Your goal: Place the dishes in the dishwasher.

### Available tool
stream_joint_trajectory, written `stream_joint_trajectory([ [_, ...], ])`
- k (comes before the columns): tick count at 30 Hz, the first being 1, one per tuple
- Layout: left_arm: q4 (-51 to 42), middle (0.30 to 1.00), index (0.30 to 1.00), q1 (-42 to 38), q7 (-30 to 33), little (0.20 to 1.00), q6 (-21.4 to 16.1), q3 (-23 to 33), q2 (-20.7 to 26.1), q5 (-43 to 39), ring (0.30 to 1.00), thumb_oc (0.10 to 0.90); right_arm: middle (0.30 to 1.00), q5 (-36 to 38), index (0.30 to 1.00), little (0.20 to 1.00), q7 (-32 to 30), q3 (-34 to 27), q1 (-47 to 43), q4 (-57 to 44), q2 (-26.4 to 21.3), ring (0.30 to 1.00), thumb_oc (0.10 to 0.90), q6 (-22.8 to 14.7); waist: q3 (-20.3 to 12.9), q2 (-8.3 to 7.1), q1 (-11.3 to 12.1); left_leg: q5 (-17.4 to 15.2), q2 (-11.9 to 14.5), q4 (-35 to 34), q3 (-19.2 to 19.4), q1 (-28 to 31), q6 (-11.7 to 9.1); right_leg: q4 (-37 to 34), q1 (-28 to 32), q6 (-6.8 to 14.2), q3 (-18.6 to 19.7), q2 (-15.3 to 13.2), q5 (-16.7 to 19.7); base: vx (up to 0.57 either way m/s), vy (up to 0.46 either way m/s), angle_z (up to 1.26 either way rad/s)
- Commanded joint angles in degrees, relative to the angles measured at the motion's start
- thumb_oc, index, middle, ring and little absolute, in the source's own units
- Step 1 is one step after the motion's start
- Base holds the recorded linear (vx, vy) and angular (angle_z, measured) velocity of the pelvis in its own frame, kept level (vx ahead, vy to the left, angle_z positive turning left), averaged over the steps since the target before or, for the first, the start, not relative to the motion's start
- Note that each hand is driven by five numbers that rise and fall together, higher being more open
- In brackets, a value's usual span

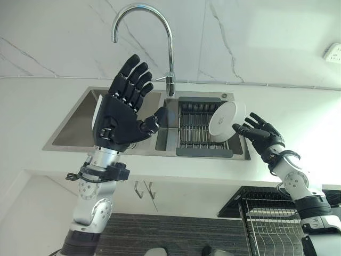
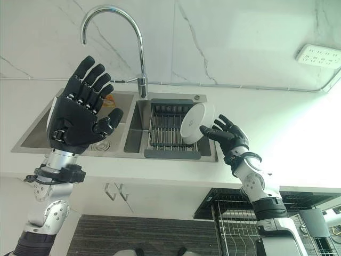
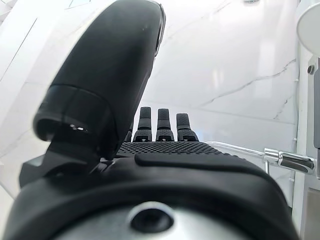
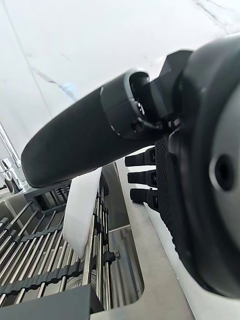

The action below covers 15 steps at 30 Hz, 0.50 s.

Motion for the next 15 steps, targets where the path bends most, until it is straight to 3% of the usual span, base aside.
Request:
stream_joint_trajectory([
  [1,-2.53,0.900,0.900,-6.43,0.46,0.900,-3.61,-1.53,3.92,-1.62,0.900,0.800,0.900,1.85,0.900,0.900,2.64,0.93,-8.48,1.41,-2.15,0.900,0.800,-2.78,-4.75,-1.59,1.43,-7.18,-0.14,2.36,0.56,1.12,-0.80,1.39,3.29,2.97,-1.80,-1.53,-7.09,0.00,0.000,0.00],
  [15,-2.34,0.900,0.900,-6.44,0.46,0.900,-3.68,-1.62,4.19,-2.12,0.900,0.800,0.900,1.71,0.900,0.900,3.34,1.92,-10.03,2.59,-2.68,0.900,0.800,-2.02,-4.80,-1.58,1.77,-6.95,-0.25,2.36,0.25,1.05,-0.88,1.39,3.41,2.99,-2.02,-1.66,-7.07,0.00,0.000,0.00],
])
